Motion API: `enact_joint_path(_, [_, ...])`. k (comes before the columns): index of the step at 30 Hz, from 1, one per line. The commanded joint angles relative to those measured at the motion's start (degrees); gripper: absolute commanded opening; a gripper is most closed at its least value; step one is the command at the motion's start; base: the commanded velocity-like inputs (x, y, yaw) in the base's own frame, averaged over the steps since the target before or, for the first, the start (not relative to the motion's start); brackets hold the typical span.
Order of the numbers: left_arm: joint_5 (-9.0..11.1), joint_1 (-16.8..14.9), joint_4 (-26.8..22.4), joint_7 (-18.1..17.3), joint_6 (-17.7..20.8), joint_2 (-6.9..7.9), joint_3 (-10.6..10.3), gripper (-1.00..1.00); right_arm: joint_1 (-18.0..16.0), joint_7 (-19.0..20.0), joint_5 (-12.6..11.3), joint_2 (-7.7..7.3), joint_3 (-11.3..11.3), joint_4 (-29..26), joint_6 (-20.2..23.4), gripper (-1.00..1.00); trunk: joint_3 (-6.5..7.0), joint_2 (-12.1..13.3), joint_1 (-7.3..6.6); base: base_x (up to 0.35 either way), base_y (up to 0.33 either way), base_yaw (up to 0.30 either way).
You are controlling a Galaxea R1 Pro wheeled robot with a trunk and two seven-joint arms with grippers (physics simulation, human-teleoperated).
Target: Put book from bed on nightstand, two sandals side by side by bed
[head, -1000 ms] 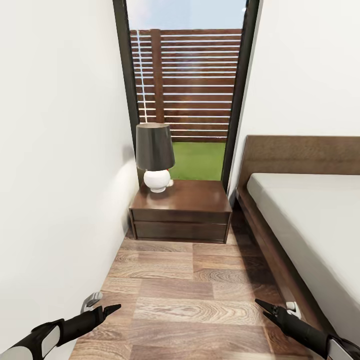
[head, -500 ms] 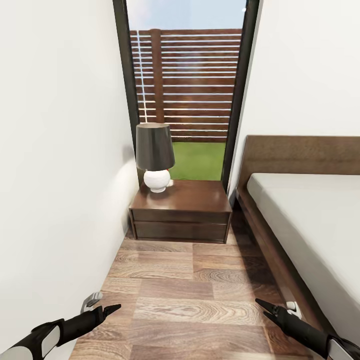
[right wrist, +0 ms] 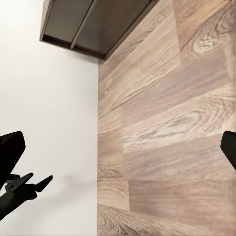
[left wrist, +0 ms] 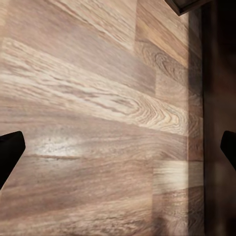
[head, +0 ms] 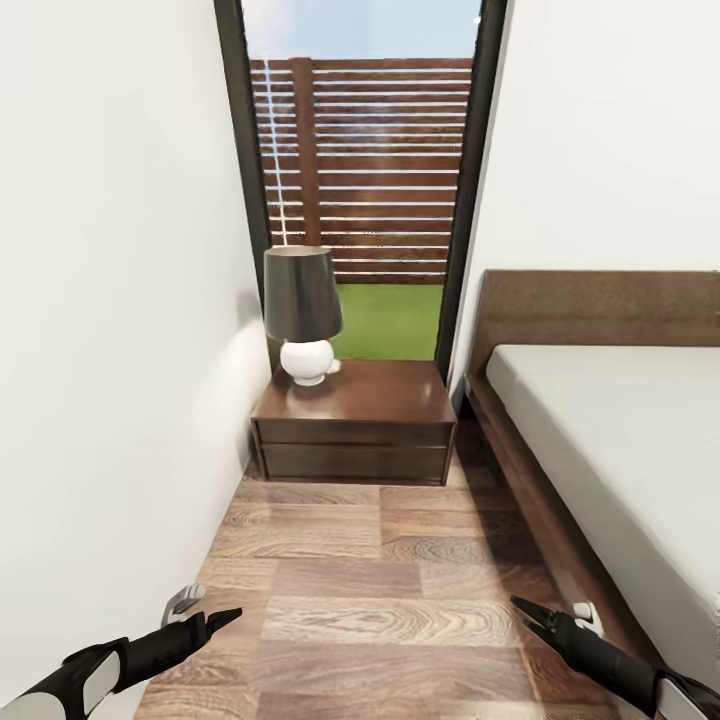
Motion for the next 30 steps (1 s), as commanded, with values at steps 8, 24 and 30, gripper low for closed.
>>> enact_joint_path(8, [0.6, 0.0, 0.0, -0.1, 0.6, 0.02, -0.2, 1.0, -0.1, 0.1, -0.6, -0.02, 0.3, 0.0, 0.5, 1.0, -0.05, 0.0, -0.01, 0.0, 0.0, -0.152])
enact_joint_path(24, [0.6, 0.0, 0.0, -0.1, 0.6, 0.02, -0.2, 1.0, -0.1, 0.1, -0.6, -0.04, 0.3, 0.0, 0.5, 1.0, -0.05, 0.0, -0.01, 0.0, 0.0, -0.096])
enact_joint_path(30, [0.6, 0.0, 0.0, -0.1, 0.6, 0.02, -0.2, 1.0, -0.1, 0.1, -0.6, -0.06, 0.3, 0.0, 0.5, 1.0, -0.05, 0.0, -0.01, 0.0, 0.0, -0.01])
